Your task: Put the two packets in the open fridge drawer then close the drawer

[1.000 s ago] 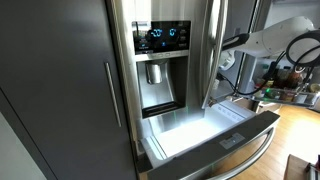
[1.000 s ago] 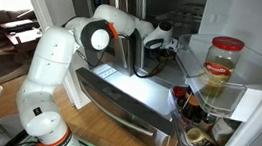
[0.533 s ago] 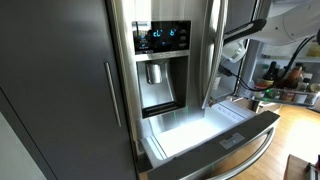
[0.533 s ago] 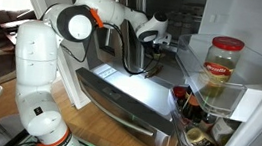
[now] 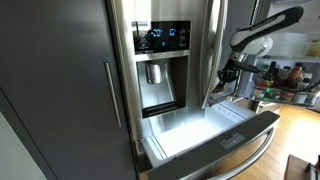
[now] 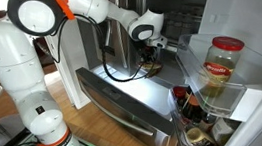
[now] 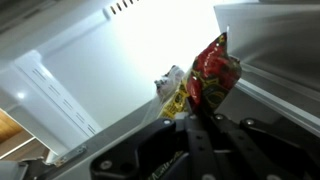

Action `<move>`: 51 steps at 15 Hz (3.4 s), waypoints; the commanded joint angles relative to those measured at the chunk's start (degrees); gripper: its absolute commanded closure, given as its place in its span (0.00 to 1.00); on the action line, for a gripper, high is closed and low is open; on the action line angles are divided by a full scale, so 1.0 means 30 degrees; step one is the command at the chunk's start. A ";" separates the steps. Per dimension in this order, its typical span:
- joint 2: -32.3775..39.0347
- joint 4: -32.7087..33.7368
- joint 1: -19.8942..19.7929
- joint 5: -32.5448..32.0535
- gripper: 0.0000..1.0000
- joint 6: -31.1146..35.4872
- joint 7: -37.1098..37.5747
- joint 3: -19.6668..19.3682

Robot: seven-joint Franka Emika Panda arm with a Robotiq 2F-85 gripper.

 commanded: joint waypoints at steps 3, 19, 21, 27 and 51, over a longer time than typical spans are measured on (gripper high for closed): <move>-0.2127 -0.2449 0.0575 -0.2214 0.68 -0.0370 0.1637 -0.0823; 0.2586 -0.0818 0.0294 0.2003 0.00 0.4359 -0.7337 -0.0579; 0.3353 -0.0355 0.0080 0.2112 0.00 0.4416 -0.8366 -0.0470; 0.5061 0.0352 -0.0800 0.5300 0.12 0.6718 -1.0803 0.0833; 0.2834 -0.0880 0.0430 0.6474 1.00 0.7339 -0.5230 0.0658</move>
